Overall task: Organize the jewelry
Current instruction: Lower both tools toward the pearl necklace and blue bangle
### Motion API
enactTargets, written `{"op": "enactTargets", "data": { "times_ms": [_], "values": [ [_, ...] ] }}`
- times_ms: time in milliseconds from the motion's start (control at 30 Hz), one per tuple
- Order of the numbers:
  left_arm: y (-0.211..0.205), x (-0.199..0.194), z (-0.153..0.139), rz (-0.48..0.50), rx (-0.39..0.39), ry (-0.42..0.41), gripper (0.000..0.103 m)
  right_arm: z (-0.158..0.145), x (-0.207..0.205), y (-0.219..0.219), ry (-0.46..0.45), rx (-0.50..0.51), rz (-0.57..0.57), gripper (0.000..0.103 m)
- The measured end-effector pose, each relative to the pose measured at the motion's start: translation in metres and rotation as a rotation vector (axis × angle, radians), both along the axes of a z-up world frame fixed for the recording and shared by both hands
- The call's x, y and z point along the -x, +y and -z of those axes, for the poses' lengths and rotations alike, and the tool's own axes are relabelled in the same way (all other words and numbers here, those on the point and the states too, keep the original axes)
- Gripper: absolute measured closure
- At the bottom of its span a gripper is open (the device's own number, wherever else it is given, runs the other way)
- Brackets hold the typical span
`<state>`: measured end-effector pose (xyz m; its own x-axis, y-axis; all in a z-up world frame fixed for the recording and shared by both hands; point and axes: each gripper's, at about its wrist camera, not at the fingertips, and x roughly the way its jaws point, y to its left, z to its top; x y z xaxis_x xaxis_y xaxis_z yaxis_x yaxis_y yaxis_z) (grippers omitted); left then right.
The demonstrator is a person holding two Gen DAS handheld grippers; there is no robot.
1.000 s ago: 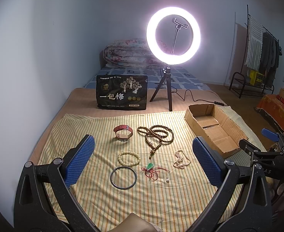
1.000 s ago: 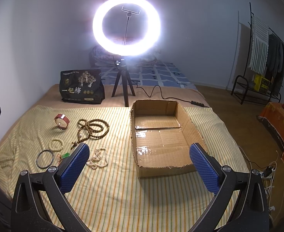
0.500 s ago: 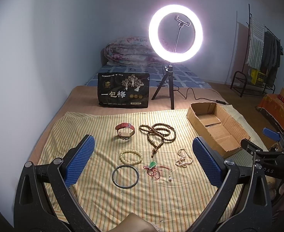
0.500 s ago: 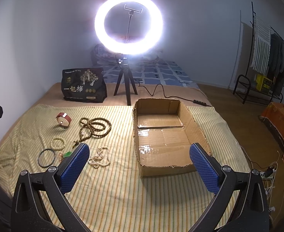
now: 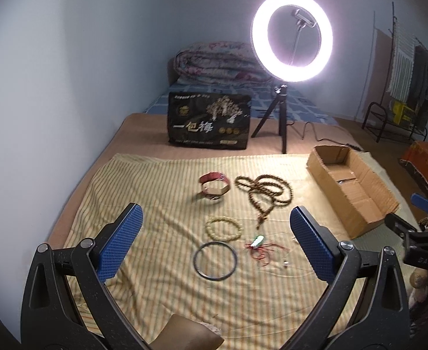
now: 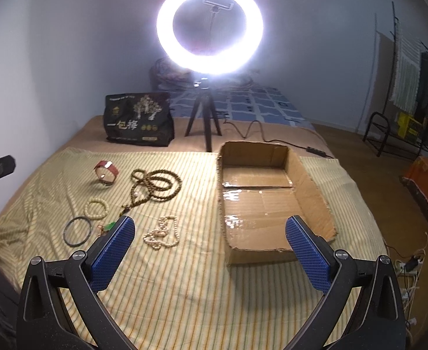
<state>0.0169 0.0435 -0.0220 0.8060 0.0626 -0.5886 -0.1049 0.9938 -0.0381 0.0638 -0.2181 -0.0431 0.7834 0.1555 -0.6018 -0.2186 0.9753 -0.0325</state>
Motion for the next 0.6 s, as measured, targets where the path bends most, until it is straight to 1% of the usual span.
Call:
{"op": "enactTargets", "data": {
  "times_ms": [67,267,467,533,600],
  "values": [
    [0.006,-0.005,0.007,-0.012,-0.007,0.020,0.000,0.003,0.000,0.005,0.000,0.001,-0.025,0.001],
    [0.026,-0.017,0.025,-0.025,0.023,0.081,0.000,0.008,-0.003,0.017,0.019,-0.009,-0.093,0.001],
    [0.040,-0.029,0.039,-0.020,0.061,0.126,0.000,0.015,-0.014,0.031,0.072,0.004,-0.170,0.001],
    [0.045,-0.034,0.045,-0.013,0.093,0.161,0.000,0.017,-0.018,0.036,0.083,0.023,-0.200,0.001],
    [0.052,-0.038,0.054,0.010,0.153,0.199,0.000,0.021,-0.022,0.040,0.094,0.032,-0.220,0.001]
  ]
}}
